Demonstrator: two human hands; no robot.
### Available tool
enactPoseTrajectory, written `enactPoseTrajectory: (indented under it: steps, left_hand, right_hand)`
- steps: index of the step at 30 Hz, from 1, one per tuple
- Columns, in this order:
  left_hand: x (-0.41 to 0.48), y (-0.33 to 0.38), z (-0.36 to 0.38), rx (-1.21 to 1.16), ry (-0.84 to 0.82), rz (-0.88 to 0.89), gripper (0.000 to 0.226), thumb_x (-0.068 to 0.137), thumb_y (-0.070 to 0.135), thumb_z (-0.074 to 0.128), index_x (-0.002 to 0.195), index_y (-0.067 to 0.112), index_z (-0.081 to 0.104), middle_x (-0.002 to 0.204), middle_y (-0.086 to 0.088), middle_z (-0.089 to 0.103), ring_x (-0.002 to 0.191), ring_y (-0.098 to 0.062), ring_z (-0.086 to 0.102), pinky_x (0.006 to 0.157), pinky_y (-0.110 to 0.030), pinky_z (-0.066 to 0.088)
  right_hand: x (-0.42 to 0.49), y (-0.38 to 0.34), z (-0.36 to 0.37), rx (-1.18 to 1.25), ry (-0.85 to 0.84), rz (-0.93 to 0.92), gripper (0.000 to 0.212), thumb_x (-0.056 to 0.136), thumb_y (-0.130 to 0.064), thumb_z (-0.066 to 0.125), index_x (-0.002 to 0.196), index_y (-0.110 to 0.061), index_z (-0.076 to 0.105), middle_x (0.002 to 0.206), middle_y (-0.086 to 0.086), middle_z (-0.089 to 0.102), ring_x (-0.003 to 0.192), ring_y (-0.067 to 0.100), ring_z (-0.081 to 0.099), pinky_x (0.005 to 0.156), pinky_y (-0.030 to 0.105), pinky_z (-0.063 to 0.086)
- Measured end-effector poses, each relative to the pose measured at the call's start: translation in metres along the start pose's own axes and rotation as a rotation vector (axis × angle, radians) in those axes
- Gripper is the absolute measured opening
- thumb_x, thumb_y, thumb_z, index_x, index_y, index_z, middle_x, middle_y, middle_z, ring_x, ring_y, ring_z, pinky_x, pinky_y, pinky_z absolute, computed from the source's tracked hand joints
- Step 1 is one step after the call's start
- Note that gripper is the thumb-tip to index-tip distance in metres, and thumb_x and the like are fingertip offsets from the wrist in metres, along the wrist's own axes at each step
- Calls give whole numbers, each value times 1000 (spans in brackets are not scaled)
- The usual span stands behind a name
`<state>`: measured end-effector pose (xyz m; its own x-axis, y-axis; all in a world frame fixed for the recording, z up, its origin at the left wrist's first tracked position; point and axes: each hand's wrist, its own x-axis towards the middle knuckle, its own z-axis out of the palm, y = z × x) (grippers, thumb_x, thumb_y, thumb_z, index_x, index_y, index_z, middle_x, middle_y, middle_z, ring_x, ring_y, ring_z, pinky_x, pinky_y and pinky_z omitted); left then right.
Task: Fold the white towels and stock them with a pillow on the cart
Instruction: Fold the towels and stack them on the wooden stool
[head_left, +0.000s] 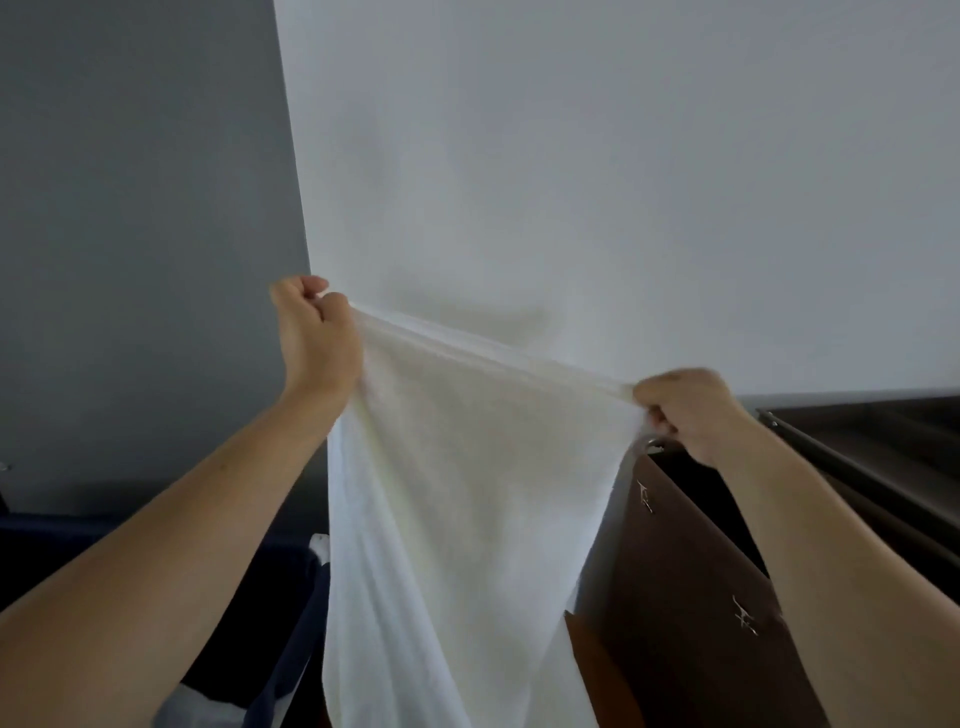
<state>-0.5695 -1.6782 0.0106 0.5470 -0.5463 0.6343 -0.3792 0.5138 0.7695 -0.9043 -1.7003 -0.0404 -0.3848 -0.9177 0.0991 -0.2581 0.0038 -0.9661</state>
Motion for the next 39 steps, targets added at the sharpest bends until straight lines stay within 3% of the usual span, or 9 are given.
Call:
enactPoseTrajectory:
  steps: [7, 10, 13, 16, 18, 22, 26, 31, 39]
  left_hand:
    - [-6, -60, -7, 440, -316, 52, 34, 99, 10, 36, 131, 7, 46, 119, -3, 53, 103, -19, 49, 84, -28, 34]
    - [25, -40, 3, 386, -263, 47, 33, 97, 8, 37, 127, 4, 52, 128, -12, 56, 116, -27, 52, 88, -27, 34]
    - [79, 21, 14, 285, -143, 92, 32, 96, 6, 37, 120, 4, 59, 121, -12, 61, 111, -27, 56, 78, -23, 34]
    - [123, 57, 17, 239, -24, 125, 29, 98, 8, 38, 116, 0, 60, 118, -18, 64, 109, -32, 58, 78, -30, 37]
    - [133, 58, 15, 277, 12, 86, 29, 101, 12, 38, 113, -4, 59, 116, -24, 63, 107, -38, 58, 77, -36, 39]
    - [137, 69, 9, 303, 10, 107, 28, 101, 12, 36, 110, -4, 57, 113, -24, 62, 105, -38, 58, 76, -38, 38]
    - [159, 116, -2, 218, 51, 163, 30, 99, 14, 36, 112, 0, 59, 114, -19, 63, 102, -32, 58, 77, -36, 41]
    - [147, 86, -9, 486, -111, 83, 31, 99, 9, 39, 113, -10, 59, 117, -27, 61, 109, -38, 59, 82, -39, 43]
    - [144, 67, -2, 310, -38, 32, 30, 96, 9, 38, 106, -5, 63, 109, -21, 65, 102, -37, 61, 81, -40, 47]
  right_hand:
    - [-17, -19, -3, -222, 14, -44, 12, 73, -6, 67, 65, -8, 58, 51, 3, 45, 51, 21, 38, 55, 30, 34]
    - [-15, -72, -11, -123, 141, -184, 30, 71, -9, 66, 52, -17, 44, 48, 0, 38, 52, 21, 34, 53, 31, 29]
    - [-12, -136, -11, 167, 280, -296, 30, 62, -8, 57, 47, -21, 34, 59, 6, 31, 49, 19, 28, 51, 34, 22]
    - [-11, -177, -5, 311, 317, -361, 33, 72, -3, 59, 49, -16, 39, 57, 7, 38, 46, 21, 37, 47, 31, 33]
    - [-14, -188, 0, 241, 314, -364, 27, 74, -5, 61, 52, -13, 48, 54, 9, 49, 46, 24, 47, 50, 33, 44]
    - [-16, -215, -6, 138, 358, -431, 27, 67, -6, 58, 45, -17, 45, 37, -1, 45, 44, 23, 46, 49, 30, 41]
    - [-18, -260, -20, 210, 480, -563, 7, 65, -13, 56, 61, -18, 55, 59, 3, 59, 54, 22, 57, 53, 32, 48]
    - [-25, -244, -20, -173, 282, -433, 14, 80, -10, 58, 65, -10, 57, 57, 10, 60, 46, 23, 54, 51, 26, 44]
    - [-15, -232, -16, -173, 260, -489, 9, 80, -11, 51, 80, -13, 60, 62, 7, 59, 46, 24, 50, 56, 36, 47]
